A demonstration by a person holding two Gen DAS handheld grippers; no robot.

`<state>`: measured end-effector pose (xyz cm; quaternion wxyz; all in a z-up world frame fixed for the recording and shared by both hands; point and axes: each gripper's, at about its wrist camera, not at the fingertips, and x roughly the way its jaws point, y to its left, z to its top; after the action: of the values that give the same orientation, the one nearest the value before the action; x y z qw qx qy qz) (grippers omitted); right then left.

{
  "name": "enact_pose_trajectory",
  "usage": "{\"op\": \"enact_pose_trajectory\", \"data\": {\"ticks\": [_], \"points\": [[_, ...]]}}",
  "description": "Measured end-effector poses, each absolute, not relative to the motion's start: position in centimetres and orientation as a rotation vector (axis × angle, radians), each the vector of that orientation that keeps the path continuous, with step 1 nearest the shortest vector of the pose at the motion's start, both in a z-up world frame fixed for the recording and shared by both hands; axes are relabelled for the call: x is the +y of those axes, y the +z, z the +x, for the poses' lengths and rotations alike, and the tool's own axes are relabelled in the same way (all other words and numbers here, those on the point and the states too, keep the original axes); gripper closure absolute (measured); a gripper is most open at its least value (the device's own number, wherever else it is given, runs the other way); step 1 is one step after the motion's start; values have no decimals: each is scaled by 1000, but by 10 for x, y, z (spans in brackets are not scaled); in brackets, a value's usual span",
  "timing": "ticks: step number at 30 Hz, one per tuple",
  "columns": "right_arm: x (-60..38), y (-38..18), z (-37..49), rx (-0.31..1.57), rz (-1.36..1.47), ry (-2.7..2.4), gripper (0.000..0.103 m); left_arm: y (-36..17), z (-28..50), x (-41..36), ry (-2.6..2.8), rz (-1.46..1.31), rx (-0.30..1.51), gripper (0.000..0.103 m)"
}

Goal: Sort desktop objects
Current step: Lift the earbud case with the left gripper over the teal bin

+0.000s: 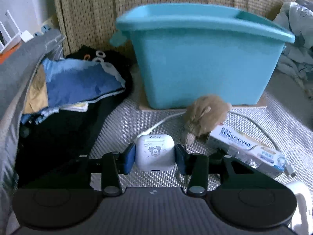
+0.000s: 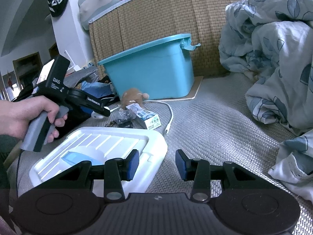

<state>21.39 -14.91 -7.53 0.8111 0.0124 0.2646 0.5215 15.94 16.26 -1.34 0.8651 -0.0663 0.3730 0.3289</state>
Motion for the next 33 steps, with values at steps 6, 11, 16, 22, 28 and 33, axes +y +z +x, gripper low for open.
{"op": "enact_pose_trajectory", "data": {"ticks": [6,11,16,22,28,33], "points": [[-149,-75,213,563,23,1115,57,15,160,153,667,-102,758,56],[-149,-74,213,562,22,1116,57,43,169,137,624,-43,739,56],[-149,-74,212,559,22,1117,57,71,180,127,606,-45,697,56],[-148,-74,212,559,23,1118,57,97,194,118,584,-28,656,56],[-149,-74,212,559,28,1119,57,114,203,120,579,-41,641,56],[-148,-74,212,561,26,1122,57,126,217,126,568,-44,654,56]]}}
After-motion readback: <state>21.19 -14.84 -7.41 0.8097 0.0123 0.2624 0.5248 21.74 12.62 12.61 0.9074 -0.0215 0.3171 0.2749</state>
